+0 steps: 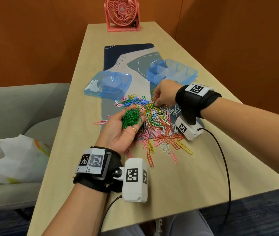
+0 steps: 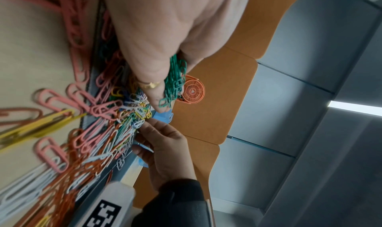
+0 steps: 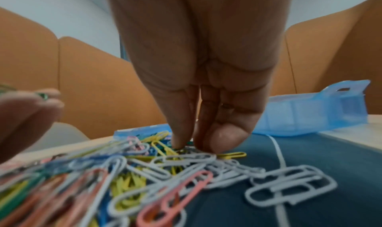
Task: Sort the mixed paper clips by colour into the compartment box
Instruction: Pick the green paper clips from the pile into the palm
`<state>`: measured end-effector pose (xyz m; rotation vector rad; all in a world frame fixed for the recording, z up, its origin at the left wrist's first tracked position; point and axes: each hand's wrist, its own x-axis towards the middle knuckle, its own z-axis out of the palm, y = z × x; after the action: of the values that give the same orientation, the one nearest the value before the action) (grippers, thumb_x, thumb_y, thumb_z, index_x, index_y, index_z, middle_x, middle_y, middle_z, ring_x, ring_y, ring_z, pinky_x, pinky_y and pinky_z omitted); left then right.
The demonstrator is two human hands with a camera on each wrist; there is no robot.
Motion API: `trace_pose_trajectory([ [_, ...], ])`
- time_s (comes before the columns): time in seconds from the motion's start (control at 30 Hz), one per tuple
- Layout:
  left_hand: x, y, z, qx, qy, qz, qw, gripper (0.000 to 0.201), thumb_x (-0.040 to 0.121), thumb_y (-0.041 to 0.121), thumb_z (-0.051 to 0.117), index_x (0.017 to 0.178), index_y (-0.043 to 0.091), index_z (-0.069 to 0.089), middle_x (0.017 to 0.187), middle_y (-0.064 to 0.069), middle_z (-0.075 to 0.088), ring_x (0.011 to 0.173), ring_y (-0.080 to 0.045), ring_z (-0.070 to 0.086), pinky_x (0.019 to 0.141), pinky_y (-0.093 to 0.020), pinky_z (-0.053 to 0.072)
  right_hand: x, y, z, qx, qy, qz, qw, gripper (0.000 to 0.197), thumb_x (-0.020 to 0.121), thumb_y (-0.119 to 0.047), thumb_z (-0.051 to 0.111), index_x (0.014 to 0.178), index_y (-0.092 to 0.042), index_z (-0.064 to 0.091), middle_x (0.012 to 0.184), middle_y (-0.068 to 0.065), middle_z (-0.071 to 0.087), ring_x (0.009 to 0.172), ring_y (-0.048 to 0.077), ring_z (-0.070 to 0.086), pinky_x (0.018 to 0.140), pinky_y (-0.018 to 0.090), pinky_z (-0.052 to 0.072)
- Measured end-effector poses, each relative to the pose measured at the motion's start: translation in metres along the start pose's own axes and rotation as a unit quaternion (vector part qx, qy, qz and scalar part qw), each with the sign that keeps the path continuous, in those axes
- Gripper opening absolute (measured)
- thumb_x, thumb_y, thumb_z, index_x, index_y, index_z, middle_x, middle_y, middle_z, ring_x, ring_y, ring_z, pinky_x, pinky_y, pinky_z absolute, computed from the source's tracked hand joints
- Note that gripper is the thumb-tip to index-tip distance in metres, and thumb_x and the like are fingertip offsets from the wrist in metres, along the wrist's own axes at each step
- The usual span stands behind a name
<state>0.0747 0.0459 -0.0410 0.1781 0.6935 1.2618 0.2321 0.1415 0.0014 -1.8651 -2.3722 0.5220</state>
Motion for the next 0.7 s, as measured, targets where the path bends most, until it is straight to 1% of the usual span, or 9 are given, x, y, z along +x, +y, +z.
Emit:
trace_pose_trajectory([
  [0.07, 0.0007, 0.0028, -0.0015, 0.007, -0.001, 0.004, 1.000, 0.028, 0.100, 0.010, 0.033, 0.092, -0.001, 0.057, 0.082, -0.021, 0.065, 0.083, -0.029, 0.061, 0.063, -0.034, 0.057, 0.0029, -0.0018, 0.0029, -0.017, -0.013, -0.007, 1.000, 0.012, 0.081, -0.011, 0.073, 0.093, -0.011, 0.073, 0.082, 0.003, 0.065, 0.040, 0.003, 0.052, 0.036, 0.010, 0.041],
  [0.17, 0.0010, 0.0034, -0.0024, 0.003, 0.002, 0.010, 1.000, 0.028, 0.100, 0.010, 0.033, 0.092, -0.002, 0.057, 0.077, -0.020, 0.066, 0.081, -0.030, 0.062, 0.065, -0.036, 0.057, 0.0042, -0.0033, 0.0030, -0.063, -0.031, -0.025, 0.997, 0.007, 0.082, -0.008, 0.068, 0.086, -0.014, 0.069, 0.074, 0.000, 0.063, 0.036, 0.003, 0.051, 0.040, 0.014, 0.042],
  [0.23, 0.0011, 0.0028, -0.0032, 0.004, 0.000, 0.012, 1.000, 0.028, 0.101, 0.011, 0.033, 0.091, -0.001, 0.057, 0.082, -0.020, 0.064, 0.082, -0.029, 0.061, 0.066, -0.035, 0.057, 0.0036, -0.0029, 0.0032, -0.093, -0.043, -0.039, 0.994, 0.010, 0.084, -0.008, 0.065, 0.078, -0.016, 0.062, 0.071, -0.002, 0.060, 0.050, 0.006, 0.055, 0.047, 0.017, 0.041],
  [0.3, 0.0017, 0.0022, -0.0045, 0.006, -0.003, 0.010, 1.000, 0.029, 0.101, 0.012, 0.033, 0.092, -0.001, 0.057, 0.086, -0.020, 0.063, 0.084, -0.029, 0.061, 0.066, -0.035, 0.057, 0.0030, -0.0013, 0.0053, -0.117, -0.047, -0.050, 0.991, 0.022, 0.086, -0.012, 0.062, 0.067, -0.020, 0.054, 0.069, -0.006, 0.055, 0.069, 0.016, 0.053, 0.050, 0.018, 0.035],
  [0.37, 0.0022, 0.0023, -0.0059, 0.001, -0.006, 0.009, 1.000, 0.029, 0.100, 0.012, 0.033, 0.092, -0.001, 0.057, 0.081, -0.020, 0.065, 0.084, -0.029, 0.061, 0.067, -0.035, 0.057, 0.0019, 0.0007, 0.0063, -0.124, -0.044, -0.054, 0.990, 0.028, 0.086, -0.013, 0.058, 0.063, -0.022, 0.048, 0.066, -0.007, 0.050, 0.075, 0.018, 0.050, 0.051, 0.018, 0.032],
  [0.43, 0.0029, 0.0028, -0.0071, -0.003, -0.009, 0.009, 1.000, 0.029, 0.100, 0.012, 0.033, 0.092, -0.001, 0.058, 0.075, -0.021, 0.067, 0.083, -0.029, 0.062, 0.070, -0.036, 0.056, 0.0001, 0.0019, 0.0052, -0.114, -0.041, -0.056, 0.991, 0.023, 0.086, -0.010, 0.056, 0.065, -0.019, 0.050, 0.068, -0.003, 0.052, 0.074, 0.018, 0.050, 0.051, 0.018, 0.033],
  [0.5, 0.0030, 0.0029, -0.0076, -0.002, -0.008, 0.007, 1.000, 0.028, 0.100, 0.012, 0.033, 0.092, -0.001, 0.057, 0.074, -0.021, 0.067, 0.082, -0.029, 0.062, 0.070, -0.035, 0.056, -0.0017, 0.0030, 0.0033, -0.098, -0.040, -0.059, 0.993, 0.012, 0.084, -0.007, 0.057, 0.074, -0.014, 0.058, 0.074, -0.001, 0.057, 0.075, 0.017, 0.051, 0.053, 0.019, 0.037],
  [0.6, 0.0018, 0.0023, -0.0072, 0.005, -0.003, 0.007, 1.000, 0.030, 0.101, 0.013, 0.032, 0.092, -0.001, 0.057, 0.087, -0.022, 0.063, 0.084, -0.028, 0.061, 0.076, -0.036, 0.054, -0.0039, 0.0034, 0.0030, -0.087, -0.047, -0.055, 0.994, 0.009, 0.083, -0.007, 0.063, 0.089, -0.011, 0.068, 0.078, -0.004, 0.060, 0.078, 0.014, 0.054, 0.066, 0.024, 0.040],
  [0.7, 0.0005, 0.0019, -0.0064, 0.000, -0.003, 0.007, 1.000, 0.031, 0.102, 0.013, 0.031, 0.092, -0.002, 0.057, 0.094, -0.023, 0.059, 0.086, -0.029, 0.060, 0.082, -0.040, 0.050, -0.0053, 0.0032, 0.0029, -0.098, -0.044, -0.056, 0.993, 0.011, 0.085, -0.010, 0.060, 0.090, -0.004, 0.068, 0.083, 0.003, 0.062, 0.076, 0.018, 0.053, 0.068, 0.026, 0.041],
])
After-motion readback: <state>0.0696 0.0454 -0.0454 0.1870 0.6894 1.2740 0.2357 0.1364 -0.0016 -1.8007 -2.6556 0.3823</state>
